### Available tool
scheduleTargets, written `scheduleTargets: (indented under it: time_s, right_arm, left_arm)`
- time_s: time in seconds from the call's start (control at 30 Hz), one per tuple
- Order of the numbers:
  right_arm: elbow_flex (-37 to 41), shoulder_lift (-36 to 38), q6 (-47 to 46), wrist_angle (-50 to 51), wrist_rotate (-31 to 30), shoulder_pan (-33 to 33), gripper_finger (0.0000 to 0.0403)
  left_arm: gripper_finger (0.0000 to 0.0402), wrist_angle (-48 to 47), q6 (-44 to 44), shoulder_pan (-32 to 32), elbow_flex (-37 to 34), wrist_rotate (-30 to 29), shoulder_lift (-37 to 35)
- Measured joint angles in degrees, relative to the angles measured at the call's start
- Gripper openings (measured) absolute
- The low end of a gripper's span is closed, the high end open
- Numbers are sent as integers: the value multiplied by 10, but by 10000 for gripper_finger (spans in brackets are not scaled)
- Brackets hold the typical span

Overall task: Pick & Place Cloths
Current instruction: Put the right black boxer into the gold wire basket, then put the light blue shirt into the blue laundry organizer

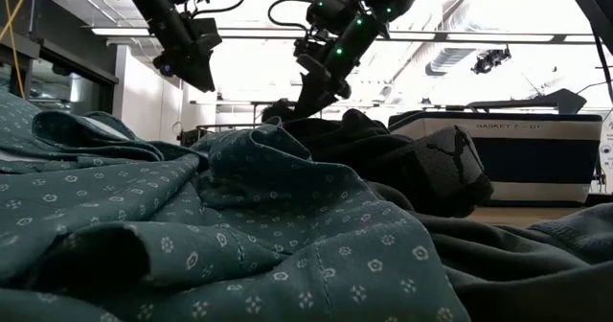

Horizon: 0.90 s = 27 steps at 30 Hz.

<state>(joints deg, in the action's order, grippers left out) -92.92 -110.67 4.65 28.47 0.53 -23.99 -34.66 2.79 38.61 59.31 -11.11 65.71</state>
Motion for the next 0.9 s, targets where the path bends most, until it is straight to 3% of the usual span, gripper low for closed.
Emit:
scheduleTargets:
  time_s: [0.17,0.3,0.53,0.9]
  right_arm:
    - [0,7,-6,33,-8,0,292]
    - [0,39,-28,84,-11,-1,335]
    - [0,98,-46,177,-25,27,346]
    - [0,123,-56,269,-78,119,345]
  left_arm:
    - [134,-3,-2,0,0,23,0]
    - [134,-17,-12,0,0,73,0]
    - [134,-92,-20,-19,0,162,0]
    - [134,-236,-25,-154,0,168,1]
